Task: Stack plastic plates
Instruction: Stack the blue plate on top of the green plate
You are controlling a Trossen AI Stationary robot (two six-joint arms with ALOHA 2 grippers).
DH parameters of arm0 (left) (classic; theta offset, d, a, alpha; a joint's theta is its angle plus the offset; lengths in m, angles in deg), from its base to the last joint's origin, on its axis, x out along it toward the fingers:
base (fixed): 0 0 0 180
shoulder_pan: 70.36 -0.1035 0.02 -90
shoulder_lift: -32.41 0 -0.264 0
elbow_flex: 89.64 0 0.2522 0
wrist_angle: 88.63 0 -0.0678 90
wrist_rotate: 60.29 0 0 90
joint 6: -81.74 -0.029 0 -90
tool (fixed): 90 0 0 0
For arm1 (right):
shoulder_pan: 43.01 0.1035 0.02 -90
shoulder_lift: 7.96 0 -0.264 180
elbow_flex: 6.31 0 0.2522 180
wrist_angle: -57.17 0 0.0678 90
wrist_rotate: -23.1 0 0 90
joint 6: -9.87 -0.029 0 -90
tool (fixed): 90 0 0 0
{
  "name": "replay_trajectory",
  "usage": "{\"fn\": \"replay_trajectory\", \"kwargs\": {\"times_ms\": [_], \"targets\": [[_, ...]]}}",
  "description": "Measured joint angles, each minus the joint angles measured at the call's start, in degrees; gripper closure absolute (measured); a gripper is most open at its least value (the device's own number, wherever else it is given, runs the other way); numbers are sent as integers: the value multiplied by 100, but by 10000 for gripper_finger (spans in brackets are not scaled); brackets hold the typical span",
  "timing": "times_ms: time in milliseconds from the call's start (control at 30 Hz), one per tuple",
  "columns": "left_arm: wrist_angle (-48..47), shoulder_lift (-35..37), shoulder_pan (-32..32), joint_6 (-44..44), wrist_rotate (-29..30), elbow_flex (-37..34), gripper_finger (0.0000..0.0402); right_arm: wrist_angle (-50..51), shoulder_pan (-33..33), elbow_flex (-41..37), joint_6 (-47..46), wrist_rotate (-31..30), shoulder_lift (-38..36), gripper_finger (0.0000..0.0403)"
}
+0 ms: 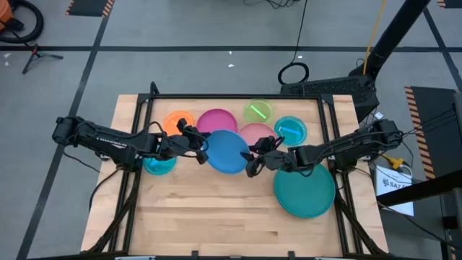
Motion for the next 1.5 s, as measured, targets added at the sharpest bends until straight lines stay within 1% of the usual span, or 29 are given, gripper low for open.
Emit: {"fn": "replay_trajectory", "kwargs": {"times_ms": [133,267,333,400,500,633,767,900,1067,1133,1200,1300,1400,1500], "targets": [[7,0,0,-23,0,0,387,-29,0,0,-40,-6,0,300],[38,0,8,-42,4,0,385,57,-10,-11,-176,-146,0,354],[87,7,30,-42,2,0,383,126,-24,-22,-194,-183,2,374],[92,7,75,-87,2,0,377,166,-24,-21,-232,-192,4,385],[222,0,144,-157,-77,0,355,162,-12,-9,-305,-137,4,385],[275,-2,215,-361,-70,0,313,193,0,2,-327,-62,-2,374],[340,-2,251,-462,-46,0,278,216,4,2,-289,-14,-2,378],[301,-2,276,-492,-50,71,258,259,-3,2,-289,310,-30,383],[-6,-2,447,-545,-53,300,248,501,-4,6,-346,650,-198,381],[-74,-2,524,-599,-54,352,247,788,-4,9,-403,689,-313,381],[-109,-2,608,-635,-48,384,247,1079,-18,9,-428,873,-448,381],[-235,4,677,-660,51,491,247,1604,-65,-7,-400,1537,-704,381],[-640,4,699,-565,59,639,247,2031,-70,-4,-502,1918,-1021,381],[-971,4,749,-393,49,775,247,2541,-72,-4,-522,2456,-1369,381]]}}
